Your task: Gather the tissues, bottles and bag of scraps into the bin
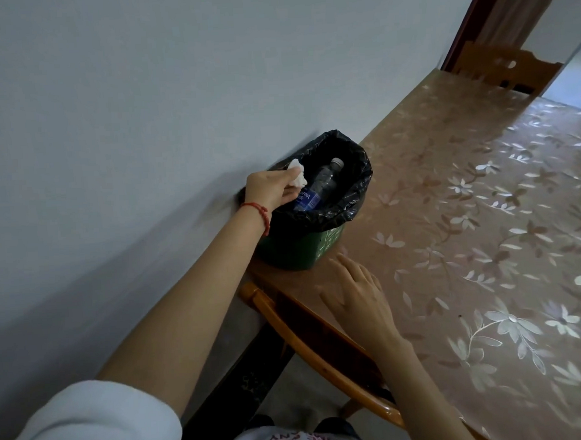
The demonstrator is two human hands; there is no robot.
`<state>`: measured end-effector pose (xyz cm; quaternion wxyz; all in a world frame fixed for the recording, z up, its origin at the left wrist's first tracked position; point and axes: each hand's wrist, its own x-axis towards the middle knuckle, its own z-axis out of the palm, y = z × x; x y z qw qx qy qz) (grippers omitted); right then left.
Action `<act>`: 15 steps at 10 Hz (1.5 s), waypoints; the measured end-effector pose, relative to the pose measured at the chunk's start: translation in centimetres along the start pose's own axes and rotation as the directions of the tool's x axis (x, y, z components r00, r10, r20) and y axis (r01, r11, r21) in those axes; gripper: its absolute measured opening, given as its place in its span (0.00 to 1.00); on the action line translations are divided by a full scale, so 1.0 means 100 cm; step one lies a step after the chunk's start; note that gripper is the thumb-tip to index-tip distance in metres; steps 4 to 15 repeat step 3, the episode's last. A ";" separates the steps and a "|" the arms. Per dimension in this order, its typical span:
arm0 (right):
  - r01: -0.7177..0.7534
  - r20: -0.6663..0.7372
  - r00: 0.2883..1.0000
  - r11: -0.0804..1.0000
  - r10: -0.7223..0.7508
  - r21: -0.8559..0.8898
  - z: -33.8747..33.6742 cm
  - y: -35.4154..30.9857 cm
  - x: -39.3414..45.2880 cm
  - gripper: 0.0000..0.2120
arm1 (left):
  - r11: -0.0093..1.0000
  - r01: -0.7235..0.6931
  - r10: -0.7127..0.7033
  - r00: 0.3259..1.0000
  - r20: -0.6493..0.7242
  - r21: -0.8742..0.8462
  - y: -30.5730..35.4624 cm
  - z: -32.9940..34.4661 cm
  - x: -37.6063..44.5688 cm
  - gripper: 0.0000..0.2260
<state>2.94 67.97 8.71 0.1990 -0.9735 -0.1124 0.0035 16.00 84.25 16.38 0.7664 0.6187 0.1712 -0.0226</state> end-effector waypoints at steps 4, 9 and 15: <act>-0.017 -0.009 1.000 1.000 0.017 0.019 0.000 0.004 0.003 0.25 | 0.965 -0.203 0.212 0.977 -0.037 0.168 -0.019 -0.028 -0.032 0.07; -0.017 -0.009 1.000 1.000 0.017 0.019 0.000 0.004 0.003 0.25 | 0.965 -0.203 0.212 0.977 -0.037 0.168 -0.019 -0.028 -0.032 0.07; -0.017 -0.009 1.000 1.000 0.017 0.019 0.000 0.004 0.003 0.25 | 0.965 -0.203 0.212 0.977 -0.037 0.168 -0.019 -0.028 -0.032 0.07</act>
